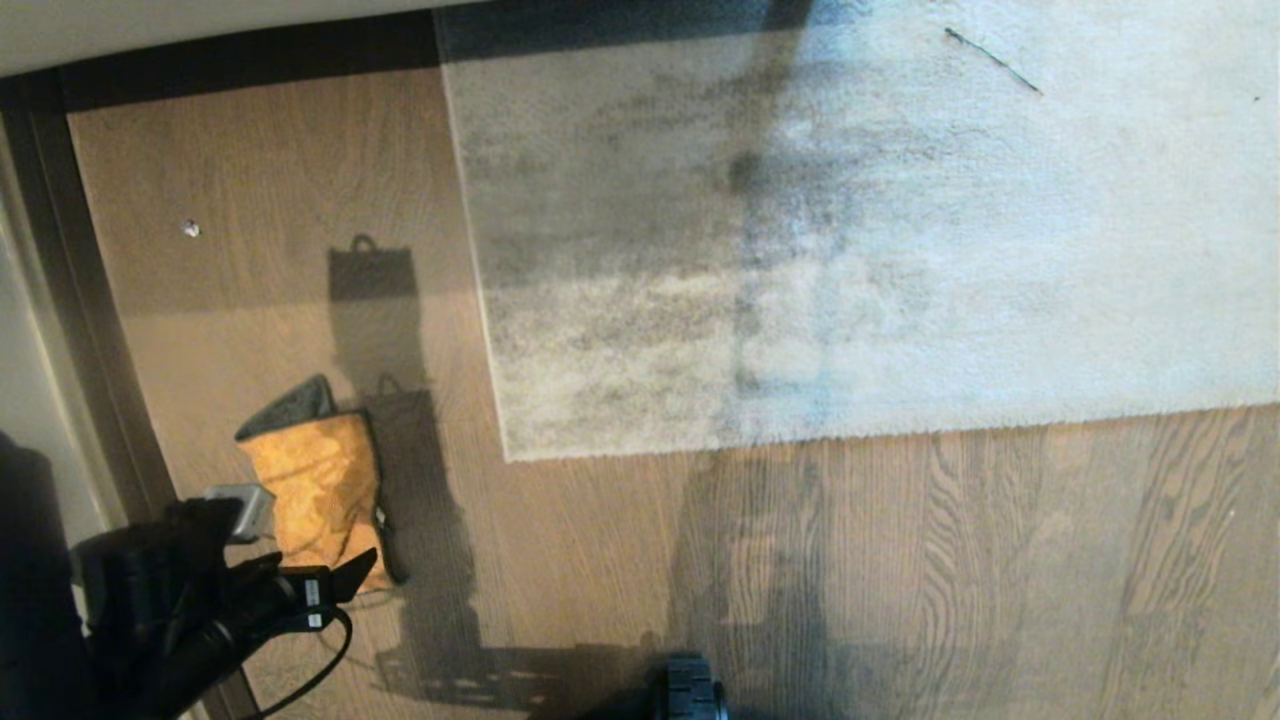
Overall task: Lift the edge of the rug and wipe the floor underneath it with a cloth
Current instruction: Pick up the rag
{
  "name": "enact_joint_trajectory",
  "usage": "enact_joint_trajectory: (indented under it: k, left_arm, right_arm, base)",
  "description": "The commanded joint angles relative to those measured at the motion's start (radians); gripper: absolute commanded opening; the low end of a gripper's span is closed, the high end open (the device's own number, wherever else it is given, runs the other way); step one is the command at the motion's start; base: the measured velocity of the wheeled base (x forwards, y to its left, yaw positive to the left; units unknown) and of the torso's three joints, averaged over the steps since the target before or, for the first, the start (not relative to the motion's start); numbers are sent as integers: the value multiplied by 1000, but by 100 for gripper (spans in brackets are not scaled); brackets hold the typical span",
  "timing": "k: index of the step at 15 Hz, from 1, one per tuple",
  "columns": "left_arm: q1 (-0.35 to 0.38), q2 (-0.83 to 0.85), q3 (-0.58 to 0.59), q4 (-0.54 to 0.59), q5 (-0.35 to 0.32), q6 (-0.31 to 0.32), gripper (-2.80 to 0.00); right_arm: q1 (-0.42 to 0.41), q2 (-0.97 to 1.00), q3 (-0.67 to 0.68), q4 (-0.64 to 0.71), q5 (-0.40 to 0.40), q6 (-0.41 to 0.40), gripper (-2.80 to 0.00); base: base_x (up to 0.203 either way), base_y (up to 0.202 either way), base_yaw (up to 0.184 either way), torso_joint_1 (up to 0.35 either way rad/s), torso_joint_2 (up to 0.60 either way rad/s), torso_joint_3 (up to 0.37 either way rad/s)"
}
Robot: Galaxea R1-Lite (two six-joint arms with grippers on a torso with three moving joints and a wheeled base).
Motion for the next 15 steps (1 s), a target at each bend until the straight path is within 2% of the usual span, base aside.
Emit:
enact_joint_trajectory:
  k: [1, 15]
  left_arm:
    - [4, 25, -15, -49, -5, 0, 0]
    - [-7, 124, -229, -49, -19, 15, 0]
  right_arm:
    - [0, 0, 0, 0, 0, 1, -280]
    - [0, 0, 0, 0, 0, 1, -280]
  base:
    - [0, 0, 0, 0, 0, 0]
    - [0, 0, 0, 0, 0, 0]
